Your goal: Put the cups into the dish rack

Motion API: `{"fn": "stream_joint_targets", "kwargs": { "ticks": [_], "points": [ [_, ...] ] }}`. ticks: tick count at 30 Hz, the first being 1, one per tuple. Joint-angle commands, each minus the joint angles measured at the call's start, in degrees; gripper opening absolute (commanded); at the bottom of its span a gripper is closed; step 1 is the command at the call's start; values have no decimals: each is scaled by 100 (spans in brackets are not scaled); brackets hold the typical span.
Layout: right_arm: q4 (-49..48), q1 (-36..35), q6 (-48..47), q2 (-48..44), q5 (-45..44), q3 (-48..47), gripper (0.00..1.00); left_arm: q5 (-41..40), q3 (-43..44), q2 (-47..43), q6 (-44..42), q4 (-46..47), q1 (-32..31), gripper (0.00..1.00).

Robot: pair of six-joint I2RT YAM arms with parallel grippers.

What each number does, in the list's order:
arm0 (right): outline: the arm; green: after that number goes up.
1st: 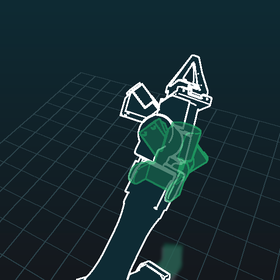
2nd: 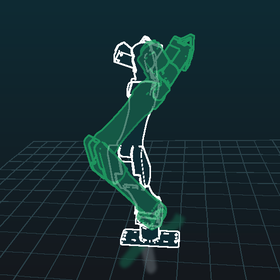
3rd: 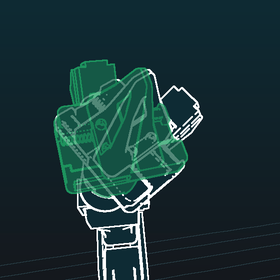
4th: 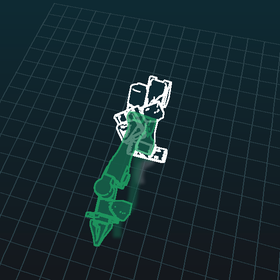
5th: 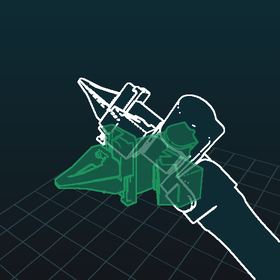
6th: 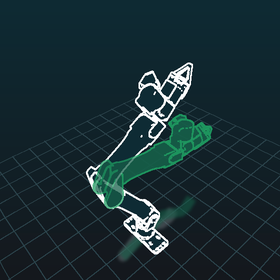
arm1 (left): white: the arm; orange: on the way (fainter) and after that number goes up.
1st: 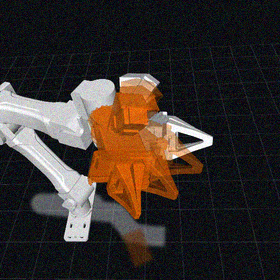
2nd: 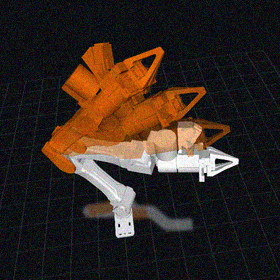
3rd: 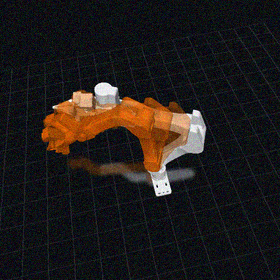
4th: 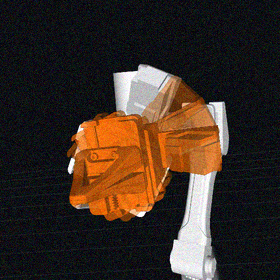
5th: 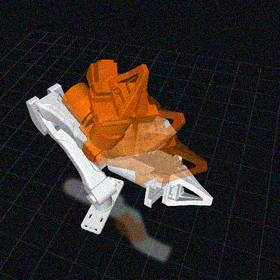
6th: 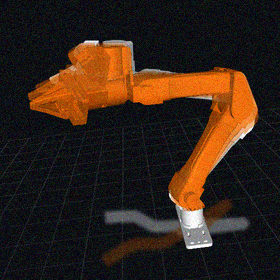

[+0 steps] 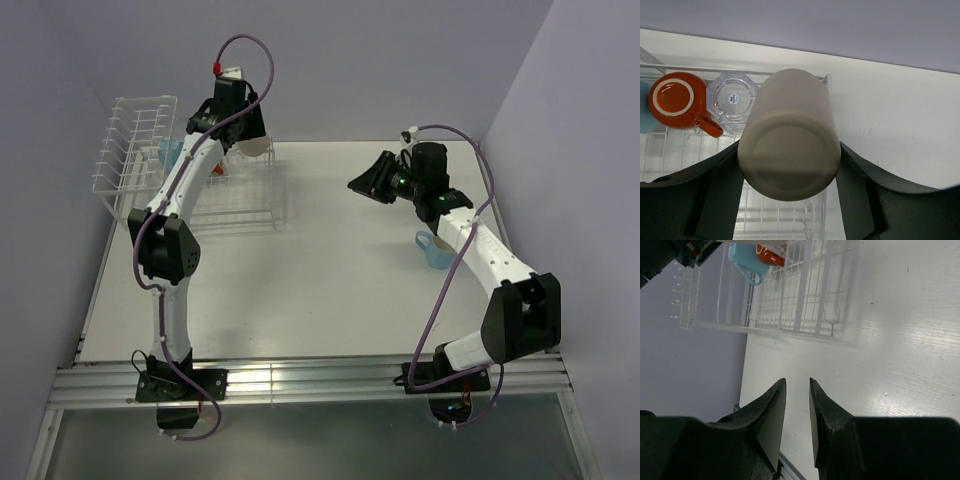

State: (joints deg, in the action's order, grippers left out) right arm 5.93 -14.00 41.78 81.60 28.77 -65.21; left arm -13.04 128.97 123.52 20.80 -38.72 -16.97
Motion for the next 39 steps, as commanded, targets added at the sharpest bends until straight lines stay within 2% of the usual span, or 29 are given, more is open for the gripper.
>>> {"fn": "stream_joint_targets", "kwargs": {
  "ticks": [1, 39],
  "points": [
    [-207, -33, -153, 14, 41, 43, 33, 21, 269, 93, -102, 137, -96, 0],
    [-189, -33, -197, 286, 67, 17, 33, 99, 638, 980, -216, 128, -8, 0]
  ]
}}
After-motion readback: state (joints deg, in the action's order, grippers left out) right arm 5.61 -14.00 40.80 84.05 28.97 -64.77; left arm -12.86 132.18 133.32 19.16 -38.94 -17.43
